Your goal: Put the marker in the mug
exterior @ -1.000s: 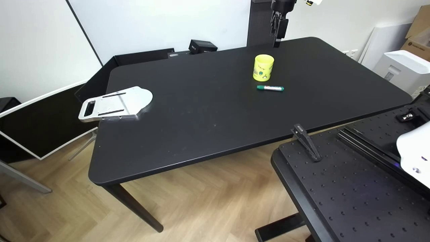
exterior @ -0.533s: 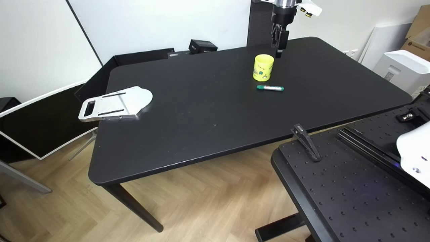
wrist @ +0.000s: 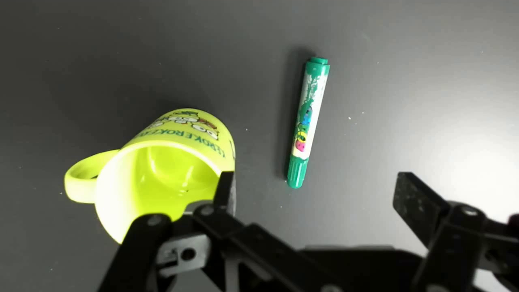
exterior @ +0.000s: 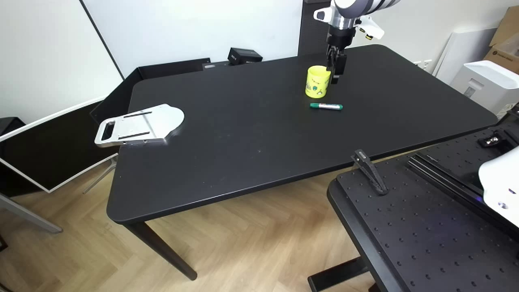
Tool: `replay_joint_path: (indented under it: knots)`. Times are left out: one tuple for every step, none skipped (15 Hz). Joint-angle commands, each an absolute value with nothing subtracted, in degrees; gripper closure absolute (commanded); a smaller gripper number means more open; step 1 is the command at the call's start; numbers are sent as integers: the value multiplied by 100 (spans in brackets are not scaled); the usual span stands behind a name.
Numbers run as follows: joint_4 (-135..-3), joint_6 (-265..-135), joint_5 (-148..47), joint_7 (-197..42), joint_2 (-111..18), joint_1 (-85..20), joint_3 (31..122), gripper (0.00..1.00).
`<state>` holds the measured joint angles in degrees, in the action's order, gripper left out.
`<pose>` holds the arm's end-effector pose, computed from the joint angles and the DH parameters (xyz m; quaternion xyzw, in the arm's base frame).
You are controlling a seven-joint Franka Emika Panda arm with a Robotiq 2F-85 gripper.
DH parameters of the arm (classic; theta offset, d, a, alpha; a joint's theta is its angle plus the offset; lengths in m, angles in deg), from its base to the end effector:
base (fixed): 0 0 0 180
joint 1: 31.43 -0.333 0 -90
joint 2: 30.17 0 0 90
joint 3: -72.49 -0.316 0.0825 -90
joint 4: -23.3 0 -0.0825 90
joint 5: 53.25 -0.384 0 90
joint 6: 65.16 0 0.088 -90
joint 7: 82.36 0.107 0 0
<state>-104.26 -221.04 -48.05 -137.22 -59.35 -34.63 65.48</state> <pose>0.5309 0.1021 0.1424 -0.8242 -0.5661 -0.0001 0.0124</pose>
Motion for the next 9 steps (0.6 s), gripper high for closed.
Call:
replay_joint_path:
  knots:
    - [-10371, -22227, -4576, -13416, -6167, -3390, 6499, 0]
    - [-10376, -22253, -4547, -13377, -6218, -3400, 6511, 0]
    - [-10375, -22253, -4536, -13355, -6270, -3396, 6507, 0]
    - [-10374, -22242, -4509, -13319, -6320, -3408, 6521, 0]
    - [-10376, -22232, -4480, -13284, -6362, -3414, 6528, 0]
    - [-10377, -22222, -4439, -13226, -6405, -3426, 6544, 0]
    - [-10379, -22216, -4425, -13191, -6444, -3420, 6541, 0]
    - [-10380, -22204, -4408, -13157, -6479, -3424, 6549, 0]
    - [-10378, -22202, -4392, -13126, -6515, -3416, 6545, 0]
